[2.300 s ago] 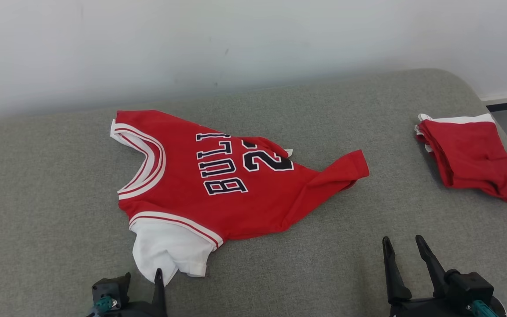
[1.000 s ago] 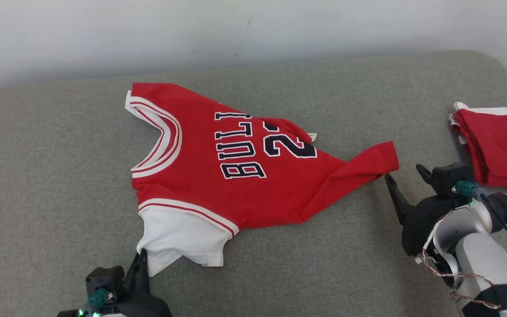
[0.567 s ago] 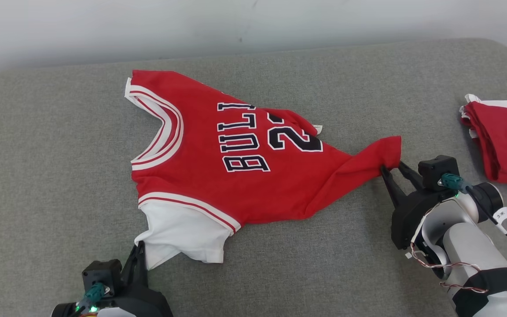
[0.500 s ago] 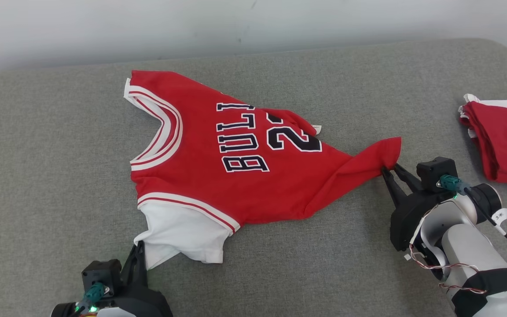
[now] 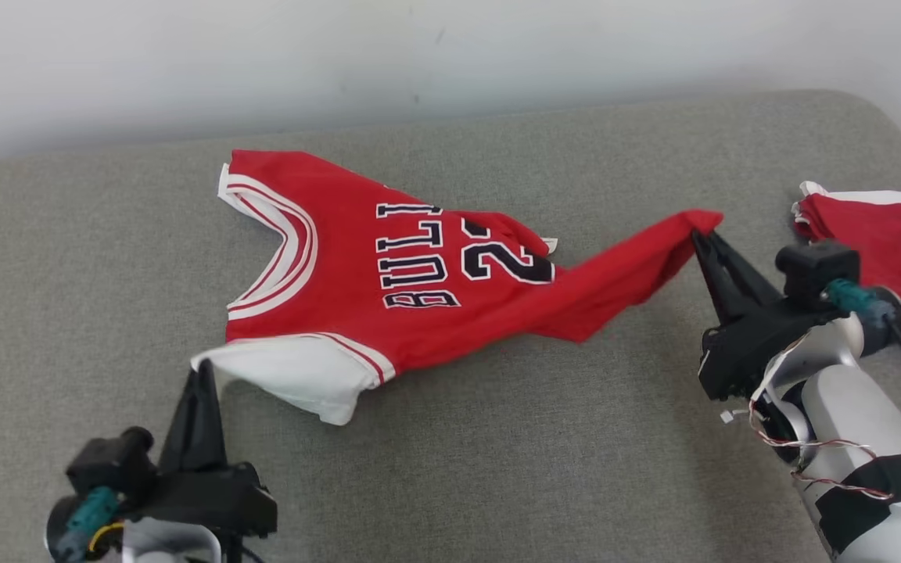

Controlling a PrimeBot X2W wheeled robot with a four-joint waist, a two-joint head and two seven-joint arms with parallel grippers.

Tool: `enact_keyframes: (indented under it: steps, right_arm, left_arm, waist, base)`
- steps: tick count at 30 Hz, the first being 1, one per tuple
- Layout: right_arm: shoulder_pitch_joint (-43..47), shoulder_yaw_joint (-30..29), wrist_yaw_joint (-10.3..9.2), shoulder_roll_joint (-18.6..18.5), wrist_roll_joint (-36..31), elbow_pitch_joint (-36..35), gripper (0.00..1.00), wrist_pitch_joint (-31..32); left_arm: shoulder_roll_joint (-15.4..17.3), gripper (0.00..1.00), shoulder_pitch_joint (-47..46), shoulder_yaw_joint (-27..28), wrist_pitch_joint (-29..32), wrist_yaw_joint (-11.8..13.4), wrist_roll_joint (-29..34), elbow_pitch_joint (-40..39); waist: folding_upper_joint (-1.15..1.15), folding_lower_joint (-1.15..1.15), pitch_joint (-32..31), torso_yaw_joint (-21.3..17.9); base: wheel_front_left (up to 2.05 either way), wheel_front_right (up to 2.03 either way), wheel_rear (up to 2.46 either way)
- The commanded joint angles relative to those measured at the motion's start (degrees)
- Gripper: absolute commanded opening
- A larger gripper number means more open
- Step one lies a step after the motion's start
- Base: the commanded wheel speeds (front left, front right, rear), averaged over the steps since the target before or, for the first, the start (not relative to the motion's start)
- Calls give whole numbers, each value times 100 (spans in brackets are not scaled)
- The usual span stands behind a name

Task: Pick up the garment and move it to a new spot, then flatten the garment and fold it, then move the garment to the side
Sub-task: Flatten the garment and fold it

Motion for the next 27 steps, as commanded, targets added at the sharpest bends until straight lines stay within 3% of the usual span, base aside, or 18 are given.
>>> enact_keyframes:
  steps: [1,9,17,27]
  right_arm:
    - [17,-50,-16,-25,114,-218,0,-84]
    - [414,-610,-16,-67,678,-1535,0,-52]
    - [598,-1128,-16,-1,612,-2702,0,239]
    - [405,-1268,-16,23,347,-3332,0,645]
  left_arm:
    - [30,0,-99,74,-69,-57,-106,-210]
    - [29,0,-350,215,239,-277,-670,-1328]
    - [197,0,-1105,522,807,-471,-1436,-2303]
    - [453,0,-2502,503,1412,-502,-1750,-2455]
  waist:
    - [0,0,-107,-37]
    - [0,0,-364,-89]
    - [0,0,-541,-169]
    - [0,0,-780,-187]
  base:
    - [0,0,0]
    - [0,0,0]
    - [0,0,0]
    - [0,0,0]
